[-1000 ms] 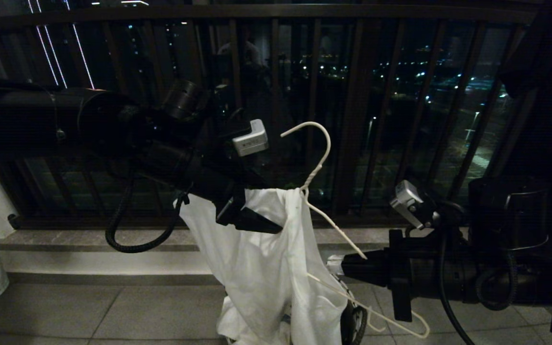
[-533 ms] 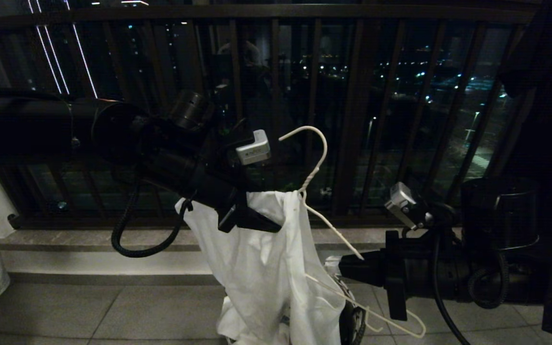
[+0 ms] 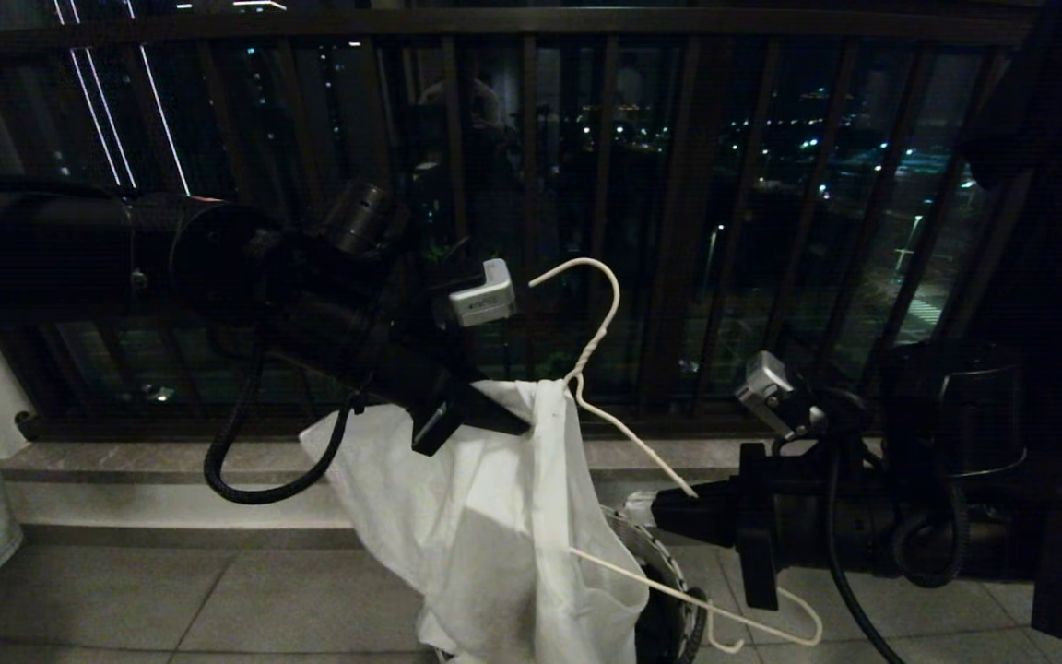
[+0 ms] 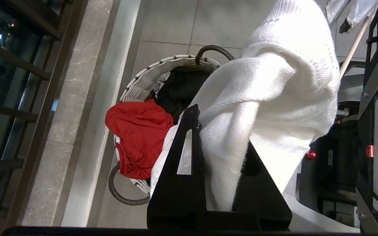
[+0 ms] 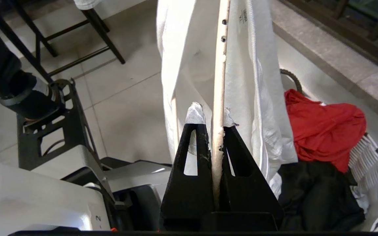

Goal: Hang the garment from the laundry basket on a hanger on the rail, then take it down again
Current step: Hang the clothes on the clothes rack

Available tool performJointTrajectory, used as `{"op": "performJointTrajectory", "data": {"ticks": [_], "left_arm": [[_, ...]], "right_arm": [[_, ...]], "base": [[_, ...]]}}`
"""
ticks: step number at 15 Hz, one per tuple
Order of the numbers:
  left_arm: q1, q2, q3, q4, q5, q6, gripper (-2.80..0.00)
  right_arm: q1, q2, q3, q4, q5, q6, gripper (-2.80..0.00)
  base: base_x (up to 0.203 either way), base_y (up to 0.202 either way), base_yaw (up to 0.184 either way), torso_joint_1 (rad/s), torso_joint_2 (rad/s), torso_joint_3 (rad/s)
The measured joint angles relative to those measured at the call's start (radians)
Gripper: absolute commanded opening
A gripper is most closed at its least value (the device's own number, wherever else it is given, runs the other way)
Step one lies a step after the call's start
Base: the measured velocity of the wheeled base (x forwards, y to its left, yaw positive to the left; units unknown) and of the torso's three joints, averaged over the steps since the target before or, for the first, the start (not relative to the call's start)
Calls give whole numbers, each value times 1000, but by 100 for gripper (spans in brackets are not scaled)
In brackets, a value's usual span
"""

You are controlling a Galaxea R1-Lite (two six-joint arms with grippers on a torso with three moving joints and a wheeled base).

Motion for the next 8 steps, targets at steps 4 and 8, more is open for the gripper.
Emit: {"op": "performJointTrajectory", "data": {"ticks": [4, 8], "left_arm": [[6, -7, 2, 0, 0, 0, -280], [11, -12, 1, 0, 0, -1, -280]], "right_arm": [[-1, 11, -1, -3, 0, 1, -280], [-5, 17, -5, -3, -3, 1, -280]], "base": [[0, 0, 0, 0, 0, 0], [0, 0, 0, 0, 0, 0]]}}
